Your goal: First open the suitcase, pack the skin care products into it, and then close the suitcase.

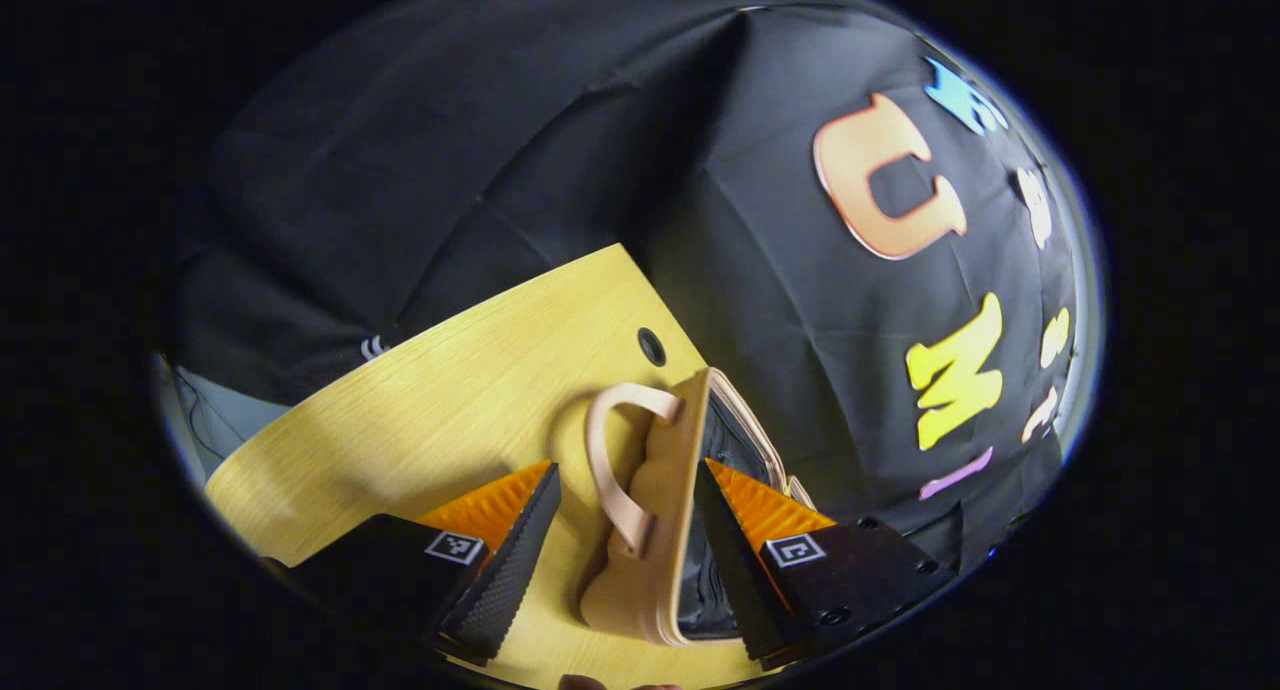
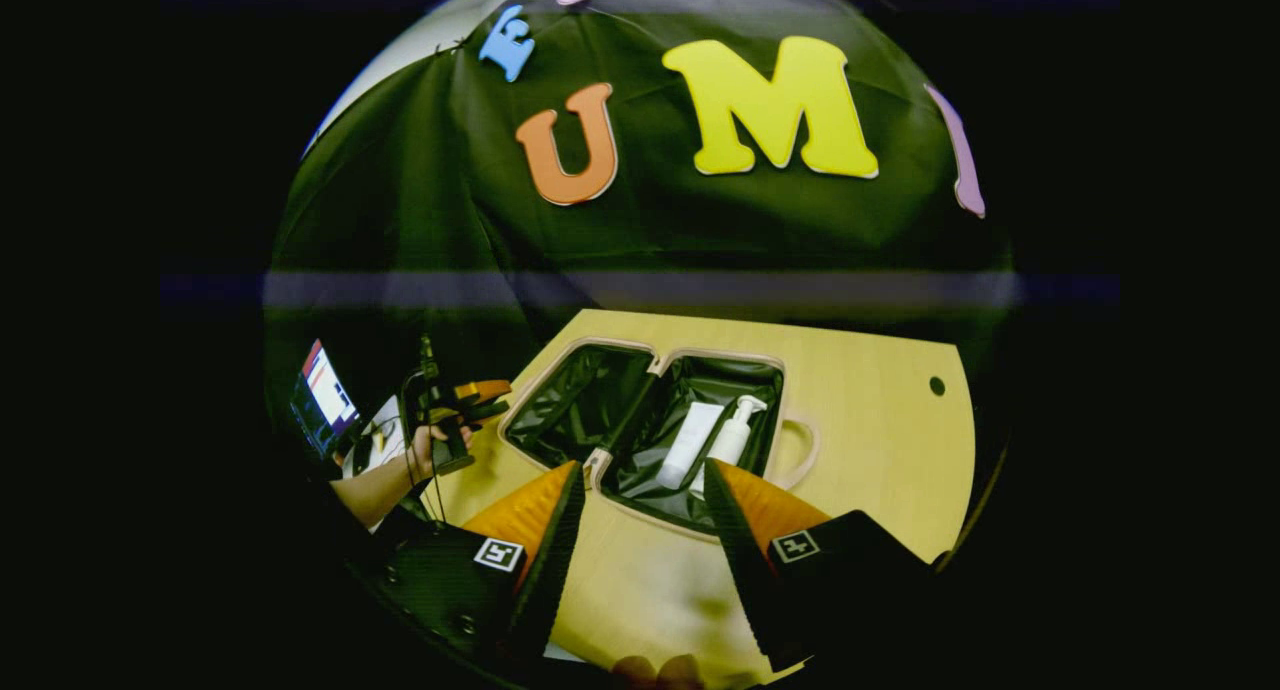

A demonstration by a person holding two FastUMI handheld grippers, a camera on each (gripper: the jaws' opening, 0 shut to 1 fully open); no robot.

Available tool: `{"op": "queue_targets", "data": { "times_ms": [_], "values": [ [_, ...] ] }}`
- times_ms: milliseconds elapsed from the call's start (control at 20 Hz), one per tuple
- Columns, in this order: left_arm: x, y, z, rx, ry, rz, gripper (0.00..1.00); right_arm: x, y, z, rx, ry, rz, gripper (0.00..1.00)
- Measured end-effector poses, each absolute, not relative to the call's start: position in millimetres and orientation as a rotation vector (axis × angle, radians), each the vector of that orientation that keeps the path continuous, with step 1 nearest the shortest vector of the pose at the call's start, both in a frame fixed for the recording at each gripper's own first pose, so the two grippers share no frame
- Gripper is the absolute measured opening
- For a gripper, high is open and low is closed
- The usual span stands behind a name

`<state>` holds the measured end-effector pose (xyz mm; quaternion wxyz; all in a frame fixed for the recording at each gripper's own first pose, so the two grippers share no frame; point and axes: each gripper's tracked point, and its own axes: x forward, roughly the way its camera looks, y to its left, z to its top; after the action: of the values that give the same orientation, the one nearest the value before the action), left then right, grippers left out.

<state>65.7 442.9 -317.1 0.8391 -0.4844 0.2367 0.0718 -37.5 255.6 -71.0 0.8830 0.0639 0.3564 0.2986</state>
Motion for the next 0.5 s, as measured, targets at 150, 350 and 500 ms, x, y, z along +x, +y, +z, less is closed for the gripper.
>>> {"op": "queue_targets", "data": {
  "times_ms": [150,350,500],
  "values": [
    [76.3,440.4,-325.6,-1.127,0.494,0.152,0.82,-36.7,266.1,-60.7,0.104,0.711,0.628,0.72],
    [89.8,434.9,-342.3,-1.171,0.517,0.159,0.63,-38.1,269.6,-59.4,0.076,0.712,0.632,0.72],
    [96.9,439.5,-345.9,-1.203,0.508,0.197,0.36,-36.2,269.6,-60.8,0.065,0.699,0.620,0.72]
  ]
}}
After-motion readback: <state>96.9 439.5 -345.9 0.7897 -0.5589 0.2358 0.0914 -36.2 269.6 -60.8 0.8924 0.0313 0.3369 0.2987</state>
